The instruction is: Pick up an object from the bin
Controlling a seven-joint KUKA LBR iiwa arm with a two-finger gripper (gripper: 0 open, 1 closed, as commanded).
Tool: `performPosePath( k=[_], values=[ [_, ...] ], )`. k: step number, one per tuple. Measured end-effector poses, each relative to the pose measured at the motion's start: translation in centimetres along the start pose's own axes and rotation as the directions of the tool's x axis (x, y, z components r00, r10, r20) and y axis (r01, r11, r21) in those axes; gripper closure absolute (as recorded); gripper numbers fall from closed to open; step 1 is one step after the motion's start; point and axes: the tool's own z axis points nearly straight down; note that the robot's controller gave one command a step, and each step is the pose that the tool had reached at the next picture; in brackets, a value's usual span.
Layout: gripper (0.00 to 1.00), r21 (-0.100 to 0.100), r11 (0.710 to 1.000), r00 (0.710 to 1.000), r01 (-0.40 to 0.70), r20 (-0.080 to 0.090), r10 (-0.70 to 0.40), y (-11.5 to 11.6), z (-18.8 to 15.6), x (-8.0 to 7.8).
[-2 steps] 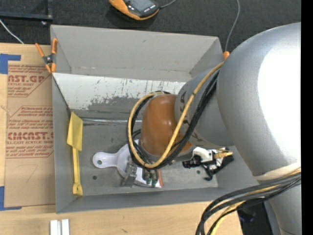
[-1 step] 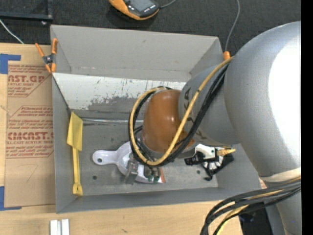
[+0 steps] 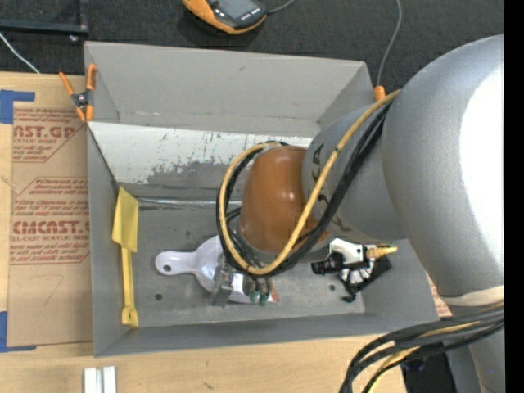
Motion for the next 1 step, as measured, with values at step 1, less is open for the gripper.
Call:
performPosePath(
  k=[1],
  values=[
    [1.0, -0.003, 1.0, 1.0, 0.001, 0.004, -0.001, 0.11, -5.73, 0.0]
  ],
)
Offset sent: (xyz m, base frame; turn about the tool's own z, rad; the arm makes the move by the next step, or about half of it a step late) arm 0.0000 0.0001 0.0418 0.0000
